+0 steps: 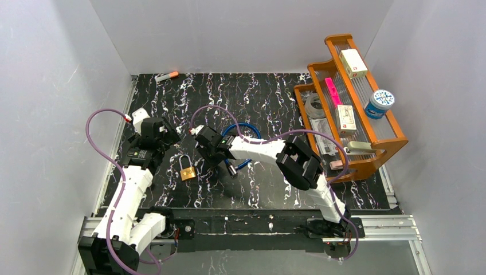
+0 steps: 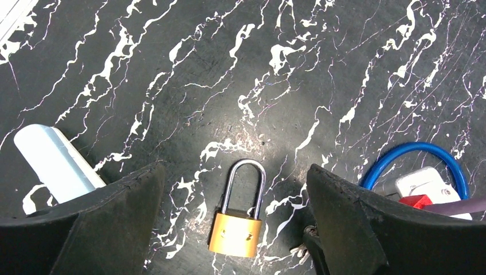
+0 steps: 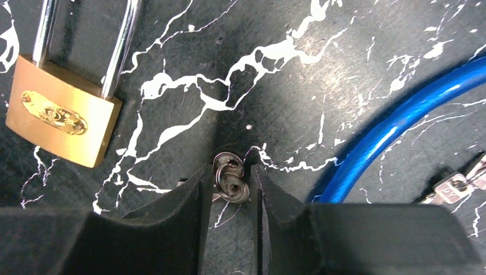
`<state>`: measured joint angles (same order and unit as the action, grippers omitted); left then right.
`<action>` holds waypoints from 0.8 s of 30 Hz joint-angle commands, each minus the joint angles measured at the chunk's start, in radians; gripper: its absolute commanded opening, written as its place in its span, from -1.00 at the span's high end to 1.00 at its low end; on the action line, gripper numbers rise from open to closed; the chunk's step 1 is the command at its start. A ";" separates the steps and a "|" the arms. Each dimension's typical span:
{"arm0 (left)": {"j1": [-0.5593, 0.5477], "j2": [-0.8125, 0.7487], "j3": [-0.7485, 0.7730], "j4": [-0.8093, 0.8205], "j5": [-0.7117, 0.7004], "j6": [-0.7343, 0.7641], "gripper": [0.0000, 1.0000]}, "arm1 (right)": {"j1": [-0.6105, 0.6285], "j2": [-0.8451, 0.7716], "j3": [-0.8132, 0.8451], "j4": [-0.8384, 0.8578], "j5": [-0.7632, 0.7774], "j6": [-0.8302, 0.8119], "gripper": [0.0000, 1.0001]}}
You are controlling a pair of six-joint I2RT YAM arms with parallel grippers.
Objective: Unlock with the key
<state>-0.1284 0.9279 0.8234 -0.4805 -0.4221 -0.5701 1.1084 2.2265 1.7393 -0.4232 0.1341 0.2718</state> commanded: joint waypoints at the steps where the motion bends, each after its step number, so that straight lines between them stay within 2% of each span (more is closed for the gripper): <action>1: -0.002 0.000 -0.017 -0.020 -0.040 -0.014 -0.85 | -0.002 -0.002 0.027 -0.042 -0.081 0.010 0.23; 5: -0.002 0.001 -0.020 -0.017 -0.034 -0.019 -0.85 | -0.007 -0.020 -0.005 -0.037 -0.088 0.060 0.33; 7: -0.002 0.002 -0.023 -0.017 -0.026 -0.022 -0.85 | -0.010 -0.020 -0.021 -0.026 -0.084 0.074 0.52; 10: -0.002 0.000 -0.026 -0.012 0.012 -0.008 -0.85 | -0.024 -0.018 -0.029 -0.022 -0.065 0.101 0.92; 11: -0.002 -0.001 -0.024 -0.012 0.029 -0.004 -0.86 | -0.030 -0.026 -0.033 -0.017 -0.060 0.111 0.97; 15: -0.002 -0.013 -0.028 -0.002 0.115 0.001 -0.87 | -0.070 -0.100 -0.093 0.059 -0.090 0.181 0.97; 18: -0.002 -0.027 -0.047 0.026 0.215 -0.004 -0.87 | -0.128 -0.199 -0.190 0.185 -0.228 0.264 0.97; 21: -0.002 -0.045 -0.071 0.062 0.312 -0.019 -0.87 | -0.185 -0.314 -0.337 0.394 -0.355 0.346 0.97; 24: -0.002 -0.047 -0.072 0.089 0.414 -0.029 -0.88 | -0.207 -0.402 -0.405 0.492 -0.425 0.359 0.97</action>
<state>-0.1284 0.9066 0.7597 -0.4397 -0.1757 -0.5812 0.9367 1.9720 1.3891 -0.1864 -0.1349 0.5522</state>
